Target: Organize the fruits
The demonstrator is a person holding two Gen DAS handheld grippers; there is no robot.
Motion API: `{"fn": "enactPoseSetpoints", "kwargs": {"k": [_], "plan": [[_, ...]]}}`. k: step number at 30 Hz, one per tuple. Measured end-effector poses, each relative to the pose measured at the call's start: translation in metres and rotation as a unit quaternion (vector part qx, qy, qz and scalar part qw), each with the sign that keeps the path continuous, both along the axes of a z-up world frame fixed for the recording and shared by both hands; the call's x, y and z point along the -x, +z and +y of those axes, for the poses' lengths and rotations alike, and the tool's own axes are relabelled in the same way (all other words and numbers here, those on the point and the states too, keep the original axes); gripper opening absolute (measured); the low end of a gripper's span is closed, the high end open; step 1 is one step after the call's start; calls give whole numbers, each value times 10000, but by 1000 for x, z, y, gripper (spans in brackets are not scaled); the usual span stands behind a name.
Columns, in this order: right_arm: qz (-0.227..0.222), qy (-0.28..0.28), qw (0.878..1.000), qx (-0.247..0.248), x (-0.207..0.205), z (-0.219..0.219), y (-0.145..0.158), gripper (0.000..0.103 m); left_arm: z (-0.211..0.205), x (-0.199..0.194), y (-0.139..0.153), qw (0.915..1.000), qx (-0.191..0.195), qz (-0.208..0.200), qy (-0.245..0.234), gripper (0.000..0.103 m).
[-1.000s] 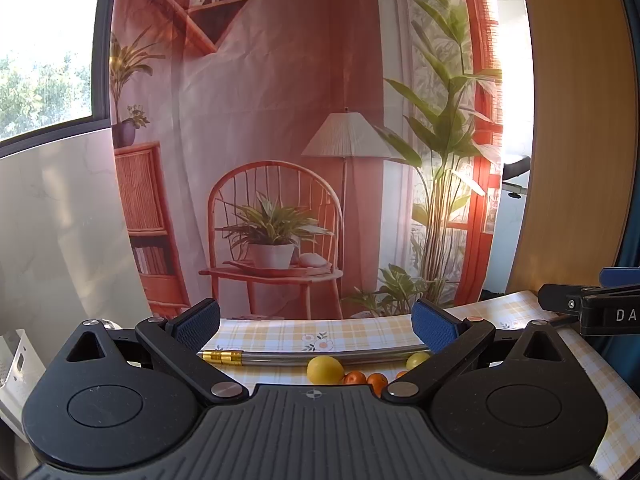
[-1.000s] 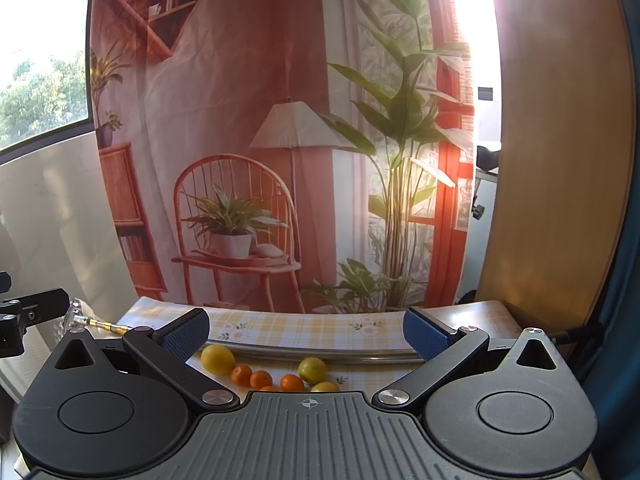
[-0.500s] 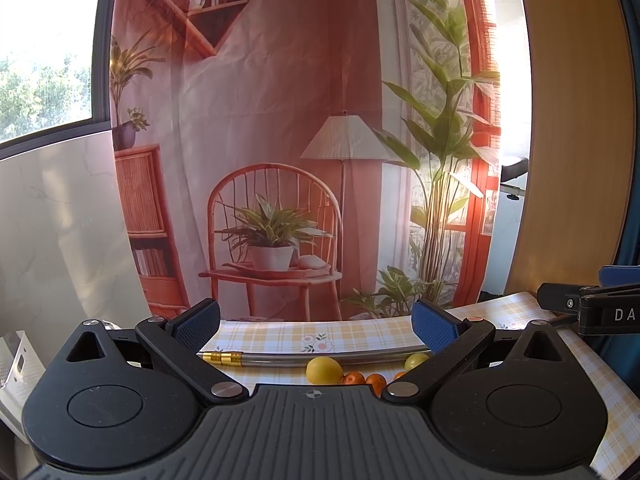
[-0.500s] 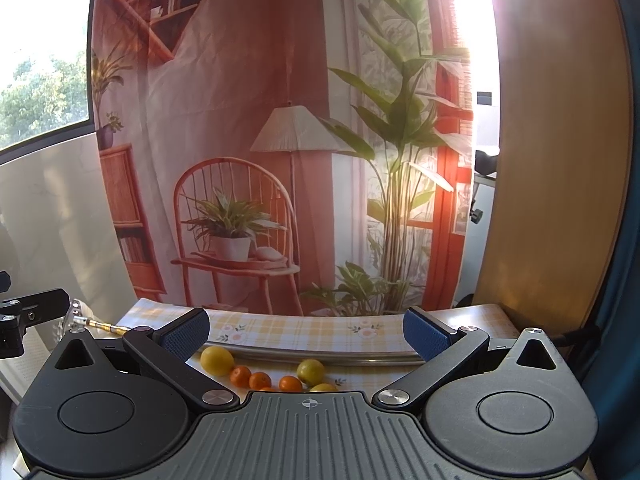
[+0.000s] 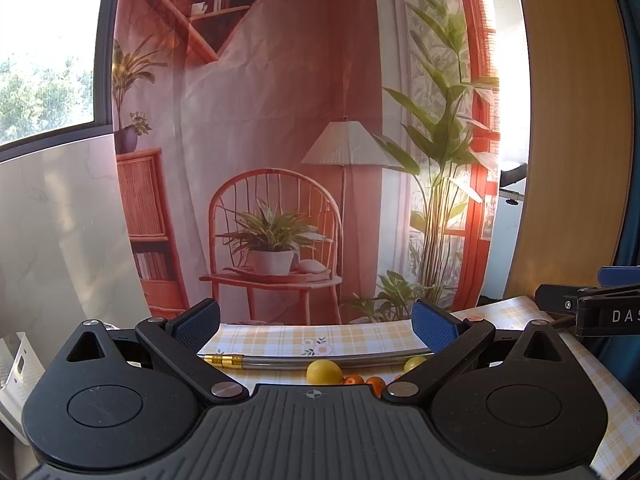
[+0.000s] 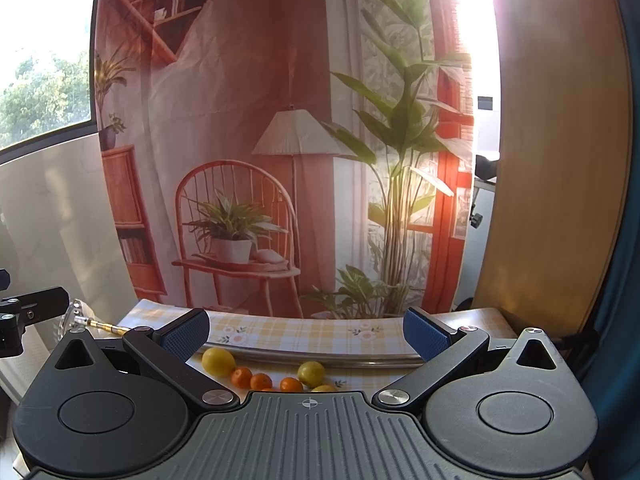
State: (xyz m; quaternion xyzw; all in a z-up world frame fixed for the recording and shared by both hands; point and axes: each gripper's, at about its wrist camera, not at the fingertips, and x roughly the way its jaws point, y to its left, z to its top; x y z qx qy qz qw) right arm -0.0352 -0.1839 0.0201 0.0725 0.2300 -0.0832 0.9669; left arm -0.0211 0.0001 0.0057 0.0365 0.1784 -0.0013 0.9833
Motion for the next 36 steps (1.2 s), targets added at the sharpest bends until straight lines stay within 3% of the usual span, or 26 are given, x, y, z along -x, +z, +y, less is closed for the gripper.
{"fn": "enactPoseSetpoints", "kwargs": {"k": [27,36], "plan": [[-22,-6,10000,19,4,3,-3,103,-2,9,3,10000,45,-27,-53,103],[86,-62,9999,-40,2,-2,-13,103,4,-1,-7,9996,158,224,-11,103]]}}
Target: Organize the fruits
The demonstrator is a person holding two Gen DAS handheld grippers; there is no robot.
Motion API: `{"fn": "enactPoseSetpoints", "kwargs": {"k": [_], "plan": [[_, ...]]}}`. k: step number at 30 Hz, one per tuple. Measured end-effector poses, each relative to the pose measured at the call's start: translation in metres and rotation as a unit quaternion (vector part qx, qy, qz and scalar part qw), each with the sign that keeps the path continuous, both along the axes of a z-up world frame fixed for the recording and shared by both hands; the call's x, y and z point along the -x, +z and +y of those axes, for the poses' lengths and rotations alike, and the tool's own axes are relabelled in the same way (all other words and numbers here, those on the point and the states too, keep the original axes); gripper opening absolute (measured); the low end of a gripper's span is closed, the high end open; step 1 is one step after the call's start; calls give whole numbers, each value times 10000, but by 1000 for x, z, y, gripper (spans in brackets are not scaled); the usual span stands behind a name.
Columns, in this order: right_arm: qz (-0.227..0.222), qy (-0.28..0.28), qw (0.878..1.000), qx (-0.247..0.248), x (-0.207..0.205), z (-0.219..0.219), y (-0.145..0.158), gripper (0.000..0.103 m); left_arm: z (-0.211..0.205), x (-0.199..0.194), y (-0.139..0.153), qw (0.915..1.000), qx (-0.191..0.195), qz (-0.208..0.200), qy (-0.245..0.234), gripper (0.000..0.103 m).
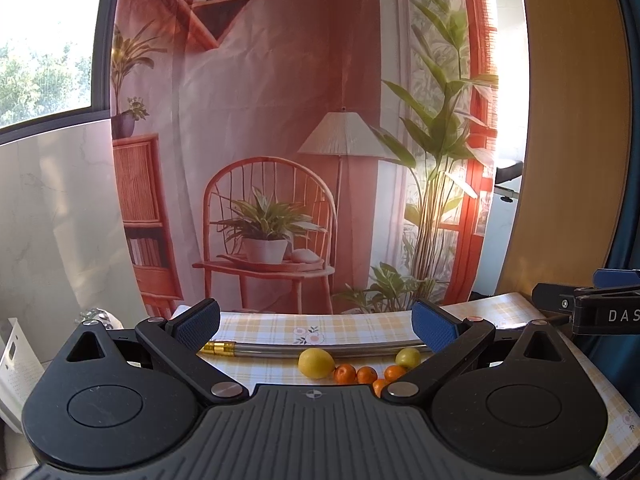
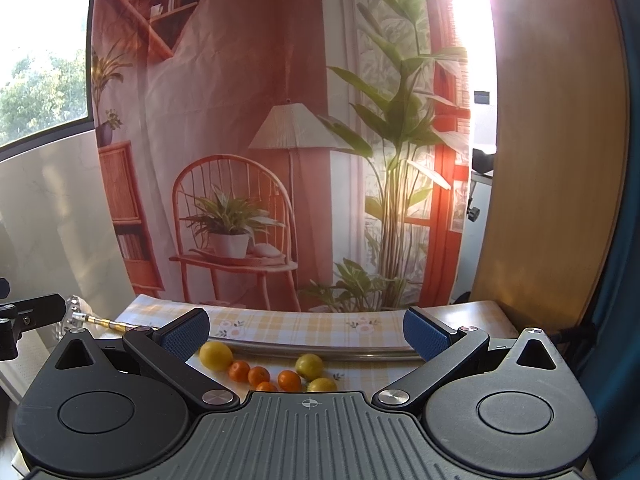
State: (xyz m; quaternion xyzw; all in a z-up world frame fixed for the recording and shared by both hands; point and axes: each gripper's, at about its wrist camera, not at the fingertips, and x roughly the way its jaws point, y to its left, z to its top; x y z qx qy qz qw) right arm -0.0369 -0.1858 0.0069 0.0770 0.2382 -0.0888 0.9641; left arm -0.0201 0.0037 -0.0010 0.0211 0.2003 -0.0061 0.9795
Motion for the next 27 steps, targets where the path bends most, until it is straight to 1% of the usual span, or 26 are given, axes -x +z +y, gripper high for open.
{"fn": "enactPoseSetpoints", "kwargs": {"k": [2,4,9,13,15,17,19,23,25,27], "plan": [[89,-55,9999,-66,-4,-4,-10,103,3,-8,-8,9997,-18,197,147,103],[227,-109,9996,-122,-10,-8,-23,103,9,-15,-17,9990,50,363,242,103],[591,-120,9981,-113,-22,-15,-54,103,37,-30,-48,9943,646,712,455,103],[746,117,9967,-307,-28,-17,-83,103,49,-42,-70,9897,781,1047,591,102],[782,225,9960,-356,-31,-17,-92,103,53,-46,-80,9883,833,1109,639,102],[893,257,9952,-303,-36,-15,-103,103,56,-51,-90,9873,848,1157,677,102],[987,246,9944,-270,-41,-15,-112,103,58,-55,-98,9869,863,1188,661,102],[1142,219,9926,-357,-48,-19,-130,103,56,-66,-116,9833,1023,1472,322,102],[1214,182,9917,-393,-50,-21,-139,103,55,-67,-122,9830,1060,1479,248,102],[1277,159,9908,-418,-52,-23,-150,103,52,-69,-128,9837,1010,1476,173,102]]}}
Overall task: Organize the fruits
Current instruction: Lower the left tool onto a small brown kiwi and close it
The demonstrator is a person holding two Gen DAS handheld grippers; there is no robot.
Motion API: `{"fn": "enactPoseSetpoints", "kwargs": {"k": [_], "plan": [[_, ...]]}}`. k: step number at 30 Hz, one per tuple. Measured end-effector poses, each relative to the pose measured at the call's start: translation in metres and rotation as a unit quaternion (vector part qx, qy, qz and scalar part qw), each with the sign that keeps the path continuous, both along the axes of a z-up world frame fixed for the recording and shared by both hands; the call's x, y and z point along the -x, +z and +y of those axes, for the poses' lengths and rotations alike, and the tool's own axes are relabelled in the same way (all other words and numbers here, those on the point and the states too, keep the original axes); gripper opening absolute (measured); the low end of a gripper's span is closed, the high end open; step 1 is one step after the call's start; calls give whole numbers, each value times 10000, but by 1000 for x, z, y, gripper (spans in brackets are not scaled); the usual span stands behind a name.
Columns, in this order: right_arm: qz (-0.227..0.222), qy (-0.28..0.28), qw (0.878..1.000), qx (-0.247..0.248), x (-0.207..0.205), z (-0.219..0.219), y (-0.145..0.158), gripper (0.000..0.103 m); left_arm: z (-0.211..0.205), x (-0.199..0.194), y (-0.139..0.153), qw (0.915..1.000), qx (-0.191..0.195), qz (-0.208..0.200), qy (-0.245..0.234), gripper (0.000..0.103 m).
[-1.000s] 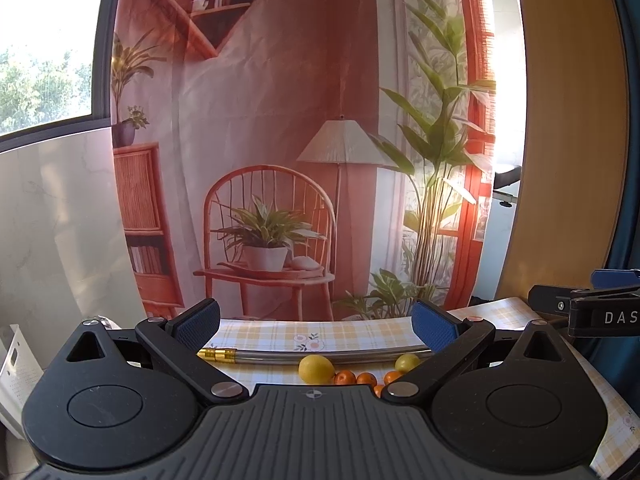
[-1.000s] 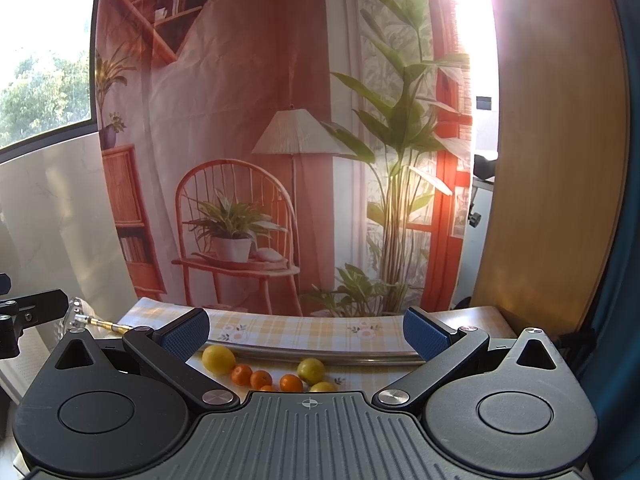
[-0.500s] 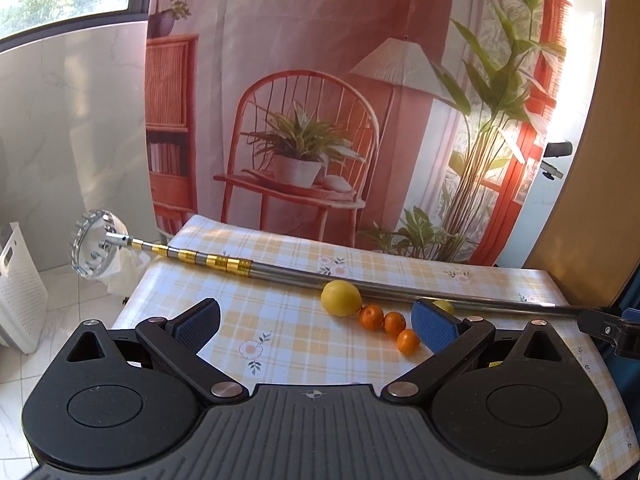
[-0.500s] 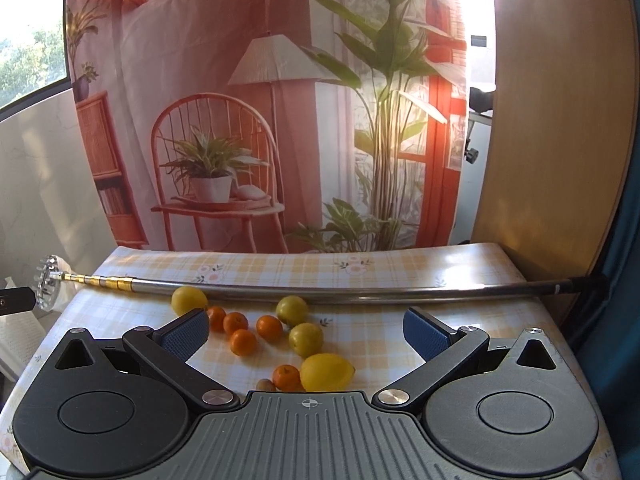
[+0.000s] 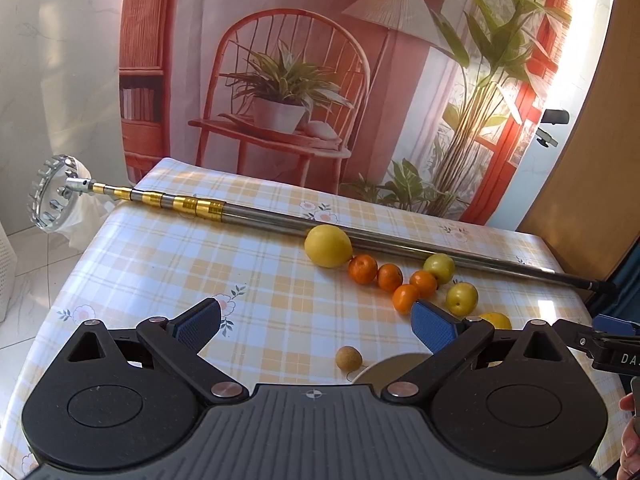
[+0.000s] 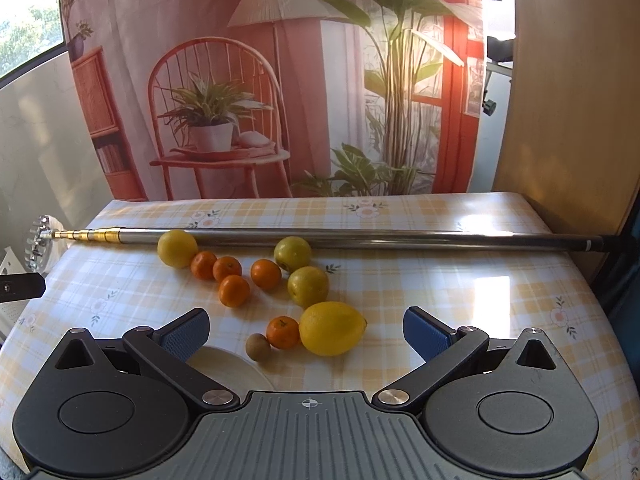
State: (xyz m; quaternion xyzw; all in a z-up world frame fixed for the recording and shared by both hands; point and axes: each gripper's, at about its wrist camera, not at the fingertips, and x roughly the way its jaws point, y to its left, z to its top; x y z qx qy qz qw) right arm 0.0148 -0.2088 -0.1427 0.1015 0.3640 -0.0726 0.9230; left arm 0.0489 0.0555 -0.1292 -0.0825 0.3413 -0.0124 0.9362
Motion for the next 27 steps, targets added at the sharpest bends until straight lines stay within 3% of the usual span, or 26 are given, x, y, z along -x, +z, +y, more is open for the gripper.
{"fn": "enactPoseSetpoints", "kwargs": {"k": [13,17,19,27], "plan": [[320,-17,9991,-264,-17,-10,-43,103,-8,-21,-32,9988,55,331,-368,101],[390,-64,9986,-347,-22,-15,-51,103,-8,-32,-44,9979,-49,536,-362,91],[423,-93,9984,-363,-24,-16,-55,103,-7,-38,-50,9963,85,753,-402,89],[481,-99,9974,-525,-32,-20,-65,103,-10,-67,-76,9880,570,1372,-435,65]]}}
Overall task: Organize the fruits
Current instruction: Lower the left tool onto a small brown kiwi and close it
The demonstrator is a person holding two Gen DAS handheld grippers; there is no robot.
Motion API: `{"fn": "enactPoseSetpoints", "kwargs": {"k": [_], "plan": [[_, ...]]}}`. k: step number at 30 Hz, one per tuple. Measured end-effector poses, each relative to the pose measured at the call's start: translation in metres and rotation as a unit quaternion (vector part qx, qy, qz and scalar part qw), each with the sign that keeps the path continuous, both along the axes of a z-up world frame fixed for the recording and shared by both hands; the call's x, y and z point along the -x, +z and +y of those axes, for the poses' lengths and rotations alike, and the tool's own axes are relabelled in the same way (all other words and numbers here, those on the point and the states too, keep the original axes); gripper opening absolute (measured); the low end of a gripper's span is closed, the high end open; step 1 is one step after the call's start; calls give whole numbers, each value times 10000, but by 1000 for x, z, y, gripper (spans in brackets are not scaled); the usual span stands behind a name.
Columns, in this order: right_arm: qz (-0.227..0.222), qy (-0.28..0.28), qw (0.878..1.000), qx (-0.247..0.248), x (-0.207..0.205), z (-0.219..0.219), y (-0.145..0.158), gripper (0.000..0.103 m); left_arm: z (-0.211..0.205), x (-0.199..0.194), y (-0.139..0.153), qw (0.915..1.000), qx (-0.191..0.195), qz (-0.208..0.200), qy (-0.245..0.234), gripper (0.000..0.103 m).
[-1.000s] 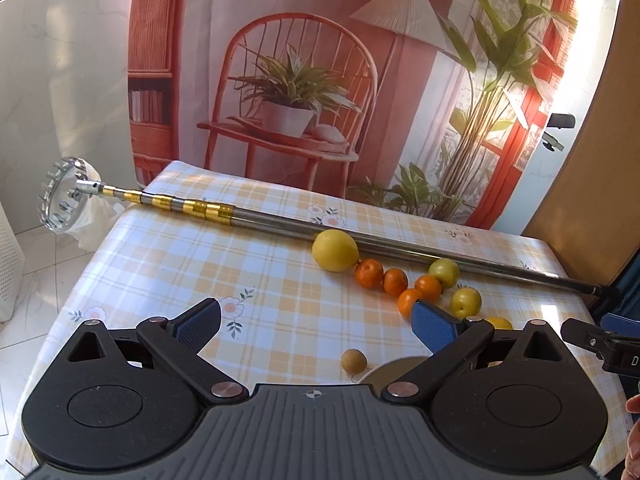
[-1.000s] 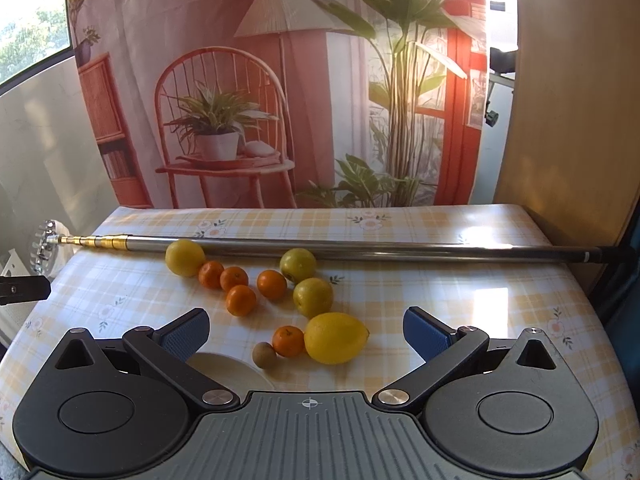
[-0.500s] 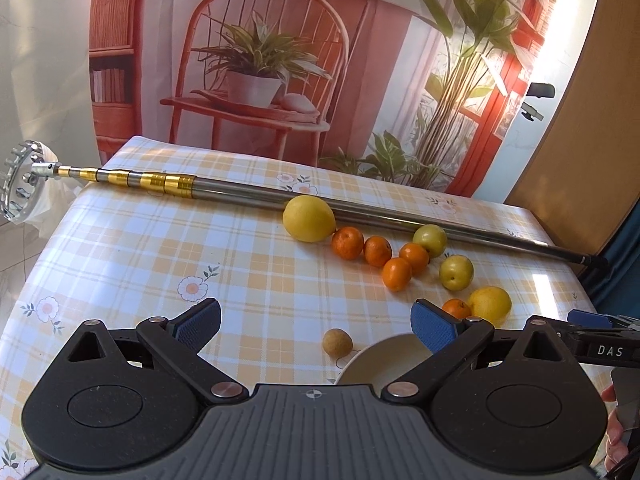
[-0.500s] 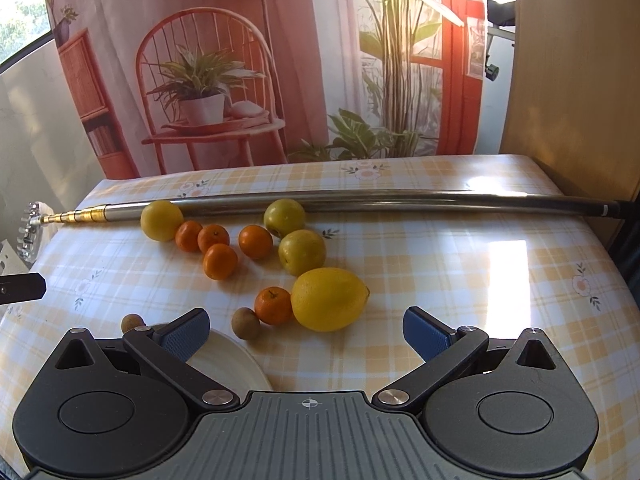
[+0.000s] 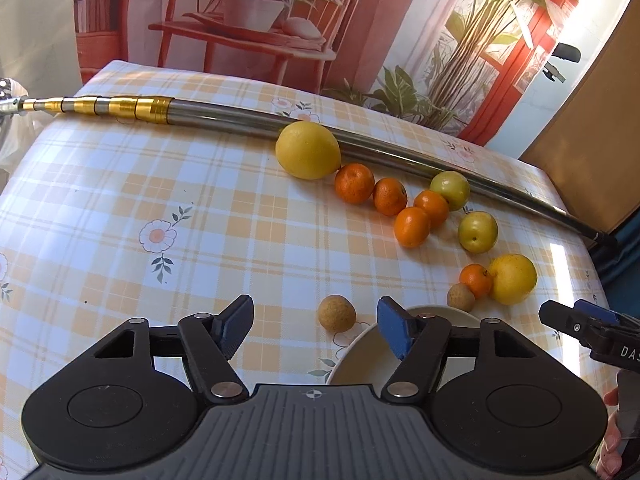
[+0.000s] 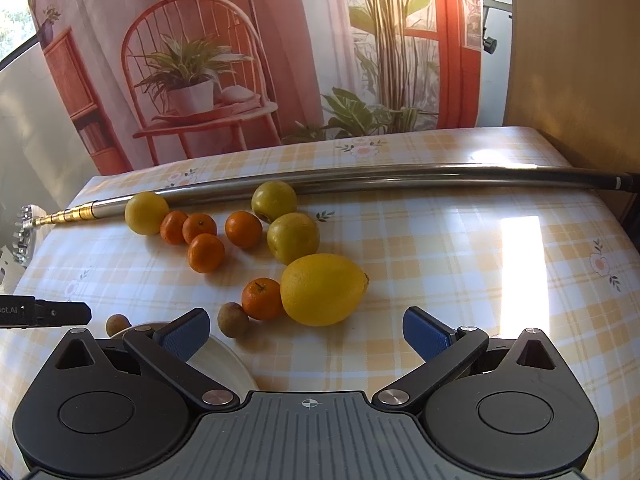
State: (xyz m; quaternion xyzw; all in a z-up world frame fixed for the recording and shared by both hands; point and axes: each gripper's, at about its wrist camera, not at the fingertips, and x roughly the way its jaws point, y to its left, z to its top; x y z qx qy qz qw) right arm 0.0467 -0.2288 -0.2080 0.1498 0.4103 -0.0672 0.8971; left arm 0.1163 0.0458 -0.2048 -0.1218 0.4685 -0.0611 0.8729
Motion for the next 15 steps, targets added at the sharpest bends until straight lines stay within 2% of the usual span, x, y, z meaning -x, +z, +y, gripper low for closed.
{"fn": "enactPoseSetpoints", "kwargs": {"k": [2,4,10,12,15], "plan": [[7,6,10000,-24,-1,0,-2,103,2,-9,-5,9992,297,231,124,55],[17,4,10000,-35,-1,-1,-3,103,3,-18,-10,9975,559,373,221,54],[37,-63,9999,-83,1,-3,-5,103,-5,-36,-25,9963,416,653,361,47],[32,-84,9999,-96,2,-5,-6,103,-7,-39,-31,9952,475,763,386,37],[34,-106,9999,-116,2,-5,-6,103,-9,-41,-35,9952,496,732,409,37]]}}
